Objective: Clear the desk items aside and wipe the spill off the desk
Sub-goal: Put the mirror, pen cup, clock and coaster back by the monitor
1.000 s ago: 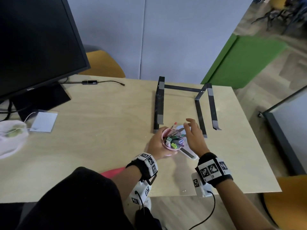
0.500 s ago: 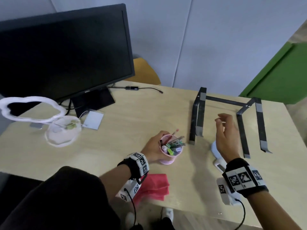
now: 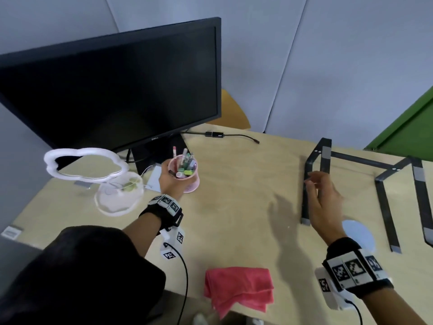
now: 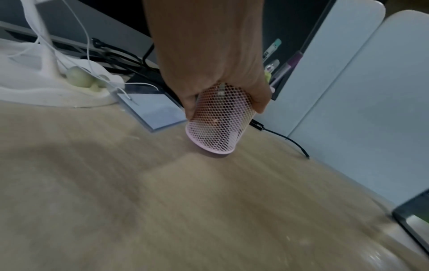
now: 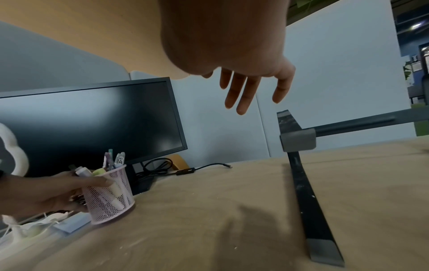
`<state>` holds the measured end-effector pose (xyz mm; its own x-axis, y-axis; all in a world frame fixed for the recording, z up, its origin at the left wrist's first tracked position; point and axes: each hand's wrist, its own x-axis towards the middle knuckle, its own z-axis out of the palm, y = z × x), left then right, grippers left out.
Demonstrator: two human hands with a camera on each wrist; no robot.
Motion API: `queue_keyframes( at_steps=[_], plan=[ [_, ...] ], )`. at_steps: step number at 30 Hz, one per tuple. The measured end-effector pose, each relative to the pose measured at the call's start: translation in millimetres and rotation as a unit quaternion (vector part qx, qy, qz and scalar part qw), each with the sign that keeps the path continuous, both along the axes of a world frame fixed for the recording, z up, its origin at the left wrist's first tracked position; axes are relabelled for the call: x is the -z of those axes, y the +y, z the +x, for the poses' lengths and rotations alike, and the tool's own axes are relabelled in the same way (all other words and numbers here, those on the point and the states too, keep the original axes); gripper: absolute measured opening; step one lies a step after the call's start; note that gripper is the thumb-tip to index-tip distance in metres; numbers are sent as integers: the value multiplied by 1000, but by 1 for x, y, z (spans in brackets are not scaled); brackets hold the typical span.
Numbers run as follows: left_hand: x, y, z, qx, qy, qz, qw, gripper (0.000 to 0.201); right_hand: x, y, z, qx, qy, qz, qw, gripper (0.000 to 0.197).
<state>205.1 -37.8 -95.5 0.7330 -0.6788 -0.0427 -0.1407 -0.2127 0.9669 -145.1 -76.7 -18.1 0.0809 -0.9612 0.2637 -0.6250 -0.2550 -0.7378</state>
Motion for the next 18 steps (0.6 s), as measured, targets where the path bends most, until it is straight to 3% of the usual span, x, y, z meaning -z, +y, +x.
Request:
queue_keyframes(
  at_steps=[9, 14, 16, 18],
  plan=[
    [11, -17, 27, -26, -59, 34, 997, 74, 12, 0, 3, 6, 17, 2, 1000, 28],
    [30, -9, 21, -28, -21, 59, 998, 68, 20, 3, 0, 7, 27, 7, 1000, 20],
    [47, -5, 7, -44, 10, 66, 997, 78, 21, 4, -9, 14, 38, 9, 999, 24],
    [61, 0, -16, -59, 25, 121, 991, 101, 22, 5, -20, 23, 46, 16, 999, 26]
  ],
)
